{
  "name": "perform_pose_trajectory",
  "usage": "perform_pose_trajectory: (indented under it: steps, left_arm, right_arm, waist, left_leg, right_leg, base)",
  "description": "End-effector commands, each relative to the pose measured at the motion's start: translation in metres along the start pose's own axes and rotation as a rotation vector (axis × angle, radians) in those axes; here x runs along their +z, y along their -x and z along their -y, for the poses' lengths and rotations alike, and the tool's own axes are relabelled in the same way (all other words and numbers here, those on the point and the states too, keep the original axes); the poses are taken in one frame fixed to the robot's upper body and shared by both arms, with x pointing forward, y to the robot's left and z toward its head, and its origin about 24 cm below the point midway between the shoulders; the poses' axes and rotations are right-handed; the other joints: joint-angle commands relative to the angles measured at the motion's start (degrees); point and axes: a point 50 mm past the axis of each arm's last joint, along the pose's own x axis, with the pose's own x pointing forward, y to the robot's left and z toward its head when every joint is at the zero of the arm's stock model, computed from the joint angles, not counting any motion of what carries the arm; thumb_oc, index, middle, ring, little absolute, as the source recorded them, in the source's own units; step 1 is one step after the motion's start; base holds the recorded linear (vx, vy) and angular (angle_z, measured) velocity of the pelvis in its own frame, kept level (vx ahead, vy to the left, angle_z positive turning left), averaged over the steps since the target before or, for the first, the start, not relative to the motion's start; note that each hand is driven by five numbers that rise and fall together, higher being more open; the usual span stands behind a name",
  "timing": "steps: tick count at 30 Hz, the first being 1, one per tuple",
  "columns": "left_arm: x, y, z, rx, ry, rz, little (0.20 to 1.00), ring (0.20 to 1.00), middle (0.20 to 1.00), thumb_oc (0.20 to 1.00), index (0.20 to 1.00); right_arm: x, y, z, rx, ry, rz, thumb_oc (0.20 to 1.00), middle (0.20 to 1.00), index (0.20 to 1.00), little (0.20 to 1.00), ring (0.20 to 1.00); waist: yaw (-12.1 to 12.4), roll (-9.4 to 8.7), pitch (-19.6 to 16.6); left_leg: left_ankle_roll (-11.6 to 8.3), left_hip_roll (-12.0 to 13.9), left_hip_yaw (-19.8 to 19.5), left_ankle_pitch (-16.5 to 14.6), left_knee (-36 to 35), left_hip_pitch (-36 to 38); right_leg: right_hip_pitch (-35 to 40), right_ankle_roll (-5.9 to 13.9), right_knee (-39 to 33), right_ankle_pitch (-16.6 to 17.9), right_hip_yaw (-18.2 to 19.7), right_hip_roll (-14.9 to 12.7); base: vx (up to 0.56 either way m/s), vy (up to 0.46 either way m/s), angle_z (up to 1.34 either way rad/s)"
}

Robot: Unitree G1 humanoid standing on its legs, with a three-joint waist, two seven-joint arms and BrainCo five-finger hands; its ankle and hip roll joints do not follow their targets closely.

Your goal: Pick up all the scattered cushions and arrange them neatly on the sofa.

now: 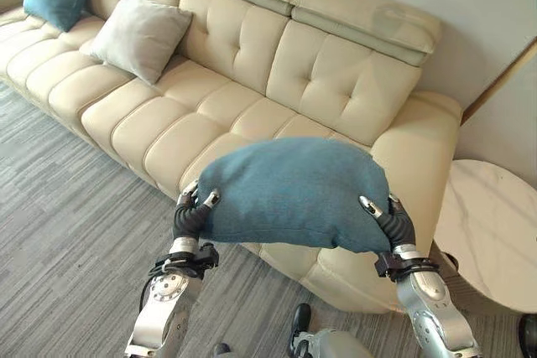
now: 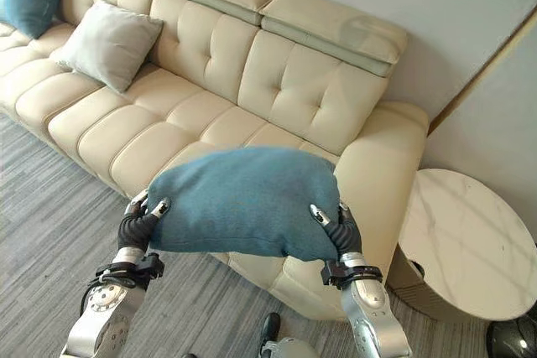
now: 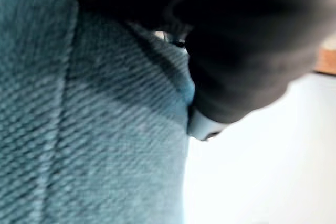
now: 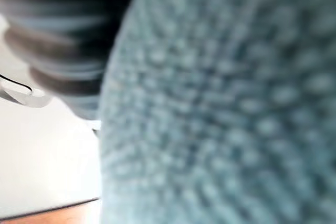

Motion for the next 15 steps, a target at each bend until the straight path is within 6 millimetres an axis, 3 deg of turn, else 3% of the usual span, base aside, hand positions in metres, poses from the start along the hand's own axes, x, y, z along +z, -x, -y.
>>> perform_pose_trajectory:
  steps: [1,2,4,9,15]
  left_arm:
    - [0.052,-0.005,0.011,-0.101,0.004,0.285,0.2,0.2,0.2,0.2,0.2]
    - [0.052,-0.003,0.007,-0.084,-0.001,0.281,0.2,0.2,0.2,0.2,0.2]
    - [0.05,0.0,0.004,-0.071,-0.006,0.271,0.2,0.2,0.2,0.2,0.2]
    - [0.048,0.004,0.0,-0.033,0.008,0.268,0.2,0.2,0.2,0.2,0.2]
    - [0.043,0.009,0.001,-0.028,0.015,0.252,0.2,0.2,0.2,0.2,0.2]
  right_arm:
    - [0.049,-0.012,-0.031,0.144,-0.112,0.281,0.2,0.2,0.2,0.2,0.2]
    - [0.049,-0.012,-0.031,0.146,-0.108,0.279,0.2,0.2,0.2,0.2,0.2]
    - [0.047,-0.012,-0.032,0.147,-0.107,0.272,0.2,0.2,0.2,0.2,0.2]
    - [0.043,-0.009,-0.026,0.122,-0.106,0.251,0.2,0.2,0.2,0.2,0.2]
    - [0.037,-0.003,-0.021,0.108,-0.081,0.22,0.2,0.2,0.2,0.2,0.2]
  waist:
    - [0.0,-2.47,-2.3]
    - [0.6,-3.07,-1.9]
    - [1.0,-3.34,-2.2]
    - [1.8,-1.2,-2.2]
    - [1.9,1.98,-2.9]
  left_leg:
    - [1.02,-5.2,1.7,-2.4,8.0,-0.1]
    - [2.25,-2.9,2.5,-4.3,7.4,-2.2]
    - [3.15,-1.6,2.0,-5.5,1.8,-2.6]
    - [0.89,2.8,-2.8,5.3,-13.5,-5.0]
    - [-1.35,2.9,-6.8,7.0,-19.4,-4.2]
  right_leg:
    - [0.3,5.71,-0.8,-3.2,3.2,-3.8]
    - [1.1,5.84,-0.6,-3.9,4.5,-4.2]
    - [1.8,6.6,-0.9,-4.7,6.1,-4.6]
    - [3.9,6.93,-0.4,-7.3,9.8,-4.4]
    - [6.2,8.53,-0.6,-8.0,12.9,-5.6]
  base:
    - [0.13,-0.012,-0.58]
    - [0.14,0.047,-0.46]
    - [0.16,0.116,-0.35]
    - [0.15,0.199,-0.57]
    - [0.13,0.32,-0.43]
